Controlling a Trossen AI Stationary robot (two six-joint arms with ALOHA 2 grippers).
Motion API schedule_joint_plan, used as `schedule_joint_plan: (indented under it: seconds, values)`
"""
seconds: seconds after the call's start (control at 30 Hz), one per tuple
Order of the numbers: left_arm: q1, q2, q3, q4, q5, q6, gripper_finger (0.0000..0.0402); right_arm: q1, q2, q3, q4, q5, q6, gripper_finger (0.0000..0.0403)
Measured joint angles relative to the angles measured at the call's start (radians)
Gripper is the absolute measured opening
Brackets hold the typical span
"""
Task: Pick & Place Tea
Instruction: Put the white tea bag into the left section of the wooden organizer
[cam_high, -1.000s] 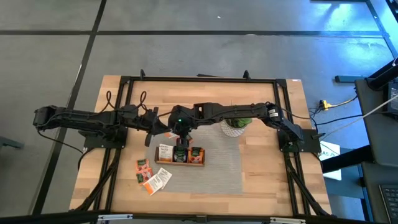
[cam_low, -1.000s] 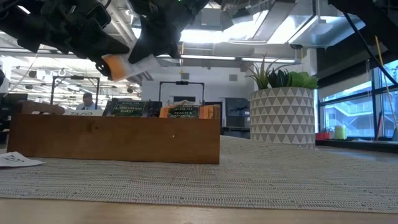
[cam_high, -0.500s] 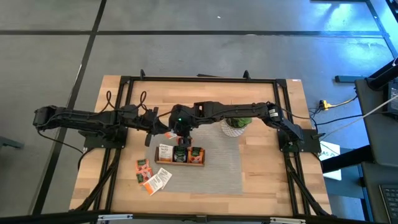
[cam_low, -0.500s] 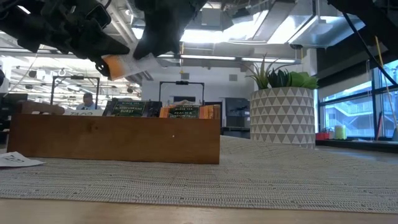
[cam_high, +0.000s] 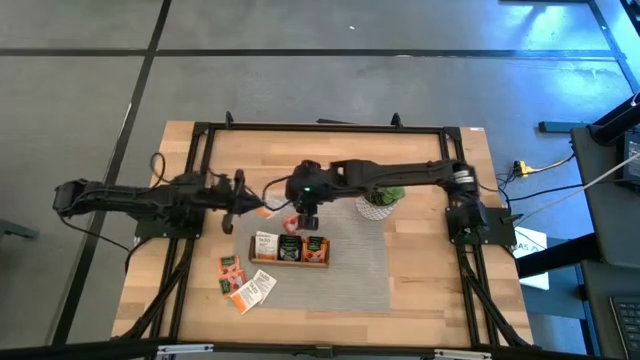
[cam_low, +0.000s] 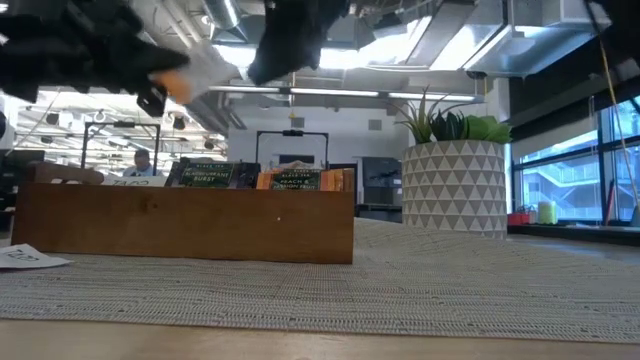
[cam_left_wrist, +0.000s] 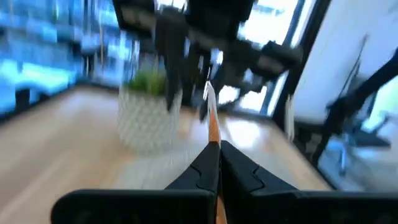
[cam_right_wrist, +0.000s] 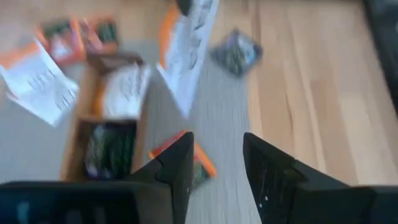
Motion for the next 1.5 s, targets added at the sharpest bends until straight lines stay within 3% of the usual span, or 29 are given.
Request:
schedule_joint_plan:
  seconds: [0.1, 0.23, 0.33, 0.47, 0.63, 0.77, 0.9, 1.07, 1.27, 1.37, 1.5]
  values:
    - [-0.004, -0.084, -0.069, 0.139, 0.000, 0.000, 0.0002, 0.001, -0.089, -0.180, 0.242, -0.002, -0.007, 0.0141]
    - [-0.004, -0.136, -0.068, 0.158, -0.004, 0.041, 0.0003, -0.001, -0.174, -0.438, 0.621, -0.004, -0.016, 0.0141]
    - [-0.004, -0.143, -0.068, 0.202, -0.006, 0.052, 0.0002, 0.000, -0.199, -0.582, 0.928, -0.065, -0.026, 0.0141]
    - [-0.004, -0.135, -0.068, 0.224, -0.006, 0.054, 0.0003, 0.001, -0.191, -0.696, 1.267, -0.204, 0.005, 0.0141]
    - [-0.004, -0.136, -0.067, 0.228, -0.006, 0.063, 0.0003, 0.000, -0.185, -0.783, 1.544, -0.225, -0.006, 0.0141]
    - [-0.004, -0.136, -0.067, 0.250, -0.005, 0.076, 0.0002, 0.000, -0.185, -0.797, 1.602, -0.210, -0.024, 0.0141]
    - [-0.004, -0.135, -0.067, 0.249, 0.003, 0.081, 0.0003, 0.002, -0.133, -0.756, 1.609, -0.123, 0.029, 0.0141]
    - [-0.004, -0.133, -0.067, 0.244, 0.004, 0.080, 0.0003, 0.001, -0.039, -0.671, 1.601, -0.117, 0.050, 0.0141]
    - [-0.004, -0.133, -0.067, 0.240, 0.055, 0.080, 0.0003, 0.000, -0.023, -0.629, 1.604, -0.092, 0.091, 0.0138]
    - [-0.004, -0.133, -0.067, 0.240, 0.059, 0.080, 0.0003, -0.002, -0.023, -0.624, 1.601, -0.083, 0.107, 0.0114]
    - [-0.004, -0.133, -0.067, 0.237, 0.060, 0.076, 0.0004, -0.002, -0.022, -0.624, 1.589, -0.090, 0.106, 0.0048]
